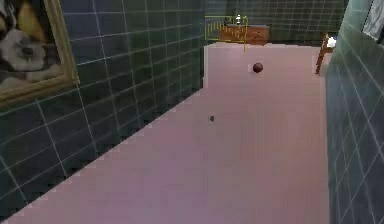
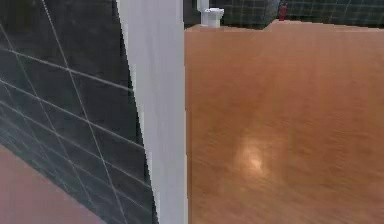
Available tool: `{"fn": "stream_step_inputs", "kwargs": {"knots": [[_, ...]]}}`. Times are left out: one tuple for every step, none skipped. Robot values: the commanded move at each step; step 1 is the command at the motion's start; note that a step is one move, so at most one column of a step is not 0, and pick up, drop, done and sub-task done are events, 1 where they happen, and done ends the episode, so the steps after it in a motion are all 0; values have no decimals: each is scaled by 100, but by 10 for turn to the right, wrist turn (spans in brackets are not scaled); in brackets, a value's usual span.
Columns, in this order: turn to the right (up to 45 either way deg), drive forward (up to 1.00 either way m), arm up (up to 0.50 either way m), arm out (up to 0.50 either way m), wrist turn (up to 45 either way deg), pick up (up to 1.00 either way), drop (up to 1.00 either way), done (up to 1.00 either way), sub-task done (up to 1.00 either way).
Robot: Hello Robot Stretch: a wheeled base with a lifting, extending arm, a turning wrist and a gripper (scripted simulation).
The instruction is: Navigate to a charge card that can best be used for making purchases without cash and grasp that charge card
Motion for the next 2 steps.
{"fn": "stream_step_inputs", "kwargs": {"knots": [[-450, 0, 0, 0, 0, 0, 0, 0, 0], [0, 40, 0, 0, 0, 0, 0, 0, 0]]}}
